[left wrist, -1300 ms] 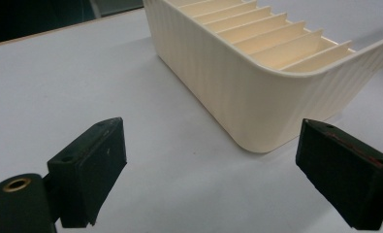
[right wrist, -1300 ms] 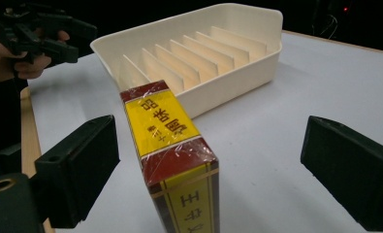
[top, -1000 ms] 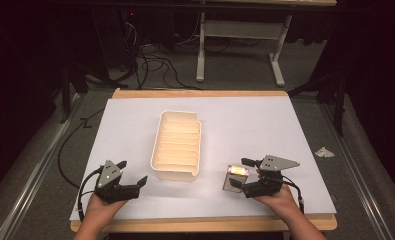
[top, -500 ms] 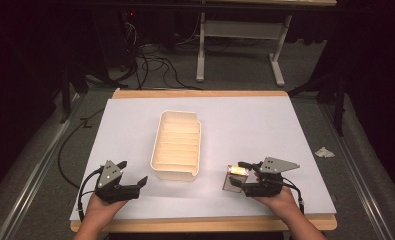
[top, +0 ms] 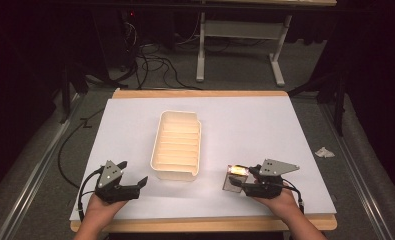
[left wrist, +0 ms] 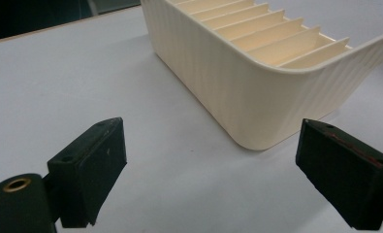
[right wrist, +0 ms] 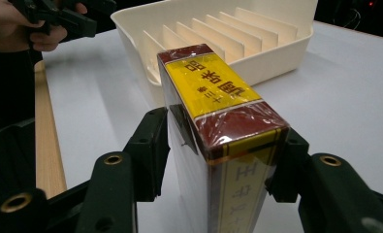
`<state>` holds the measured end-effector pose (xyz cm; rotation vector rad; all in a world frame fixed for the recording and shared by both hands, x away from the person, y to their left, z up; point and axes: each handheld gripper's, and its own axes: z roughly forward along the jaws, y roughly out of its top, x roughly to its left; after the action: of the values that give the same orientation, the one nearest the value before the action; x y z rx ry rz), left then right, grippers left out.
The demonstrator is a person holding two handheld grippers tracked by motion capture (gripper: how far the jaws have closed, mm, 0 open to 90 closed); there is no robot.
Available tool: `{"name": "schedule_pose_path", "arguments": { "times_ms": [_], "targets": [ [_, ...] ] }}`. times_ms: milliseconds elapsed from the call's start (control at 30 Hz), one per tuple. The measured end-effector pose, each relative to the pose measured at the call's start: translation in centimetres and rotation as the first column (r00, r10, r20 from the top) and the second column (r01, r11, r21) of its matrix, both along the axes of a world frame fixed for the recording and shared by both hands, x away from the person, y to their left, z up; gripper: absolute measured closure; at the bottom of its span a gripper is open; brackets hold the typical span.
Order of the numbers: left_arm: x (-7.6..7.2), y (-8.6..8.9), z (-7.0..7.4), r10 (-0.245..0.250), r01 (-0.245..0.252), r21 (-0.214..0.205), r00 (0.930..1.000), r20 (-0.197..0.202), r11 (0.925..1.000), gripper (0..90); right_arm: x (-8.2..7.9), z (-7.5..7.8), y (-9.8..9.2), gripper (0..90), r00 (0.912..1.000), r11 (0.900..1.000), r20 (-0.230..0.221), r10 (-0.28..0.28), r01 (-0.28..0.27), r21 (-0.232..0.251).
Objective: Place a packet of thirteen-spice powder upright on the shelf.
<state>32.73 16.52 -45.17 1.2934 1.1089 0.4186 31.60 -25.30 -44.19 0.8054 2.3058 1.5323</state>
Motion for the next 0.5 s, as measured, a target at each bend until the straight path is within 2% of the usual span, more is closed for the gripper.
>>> {"name": "schedule_pose_path", "arguments": {
  "times_ms": [200,267,333,500],
  "targets": [
    [0.01,0.0,-0.02,0.001,-0.001,0.0,1.0,-0.001,1.0,11.6,0.15,0.07,-0.24,56.8,0.9999,0.9999,-0.002,0.013,-0.013,0.011],
    [0.01,0.01,-0.01,0.001,-0.001,-0.002,1.0,-0.002,1.0,11.6,0.22,0.09,-0.4,61.1,0.9998,0.9997,-0.012,0.017,-0.017,0.015],
    [0.01,0.02,0.0,0.0,0.0,-0.001,1.0,-0.002,1.0,11.6,0.18,0.14,-0.49,66.0,0.9998,0.9998,0.001,0.017,-0.017,0.013],
    [0.0,0.03,0.01,0.001,-0.001,-0.002,1.0,0.0,1.0,11.6,0.11,0.22,-0.37,67.8,0.9995,0.9995,0.002,0.031,-0.031,0.008]
  ]
}}
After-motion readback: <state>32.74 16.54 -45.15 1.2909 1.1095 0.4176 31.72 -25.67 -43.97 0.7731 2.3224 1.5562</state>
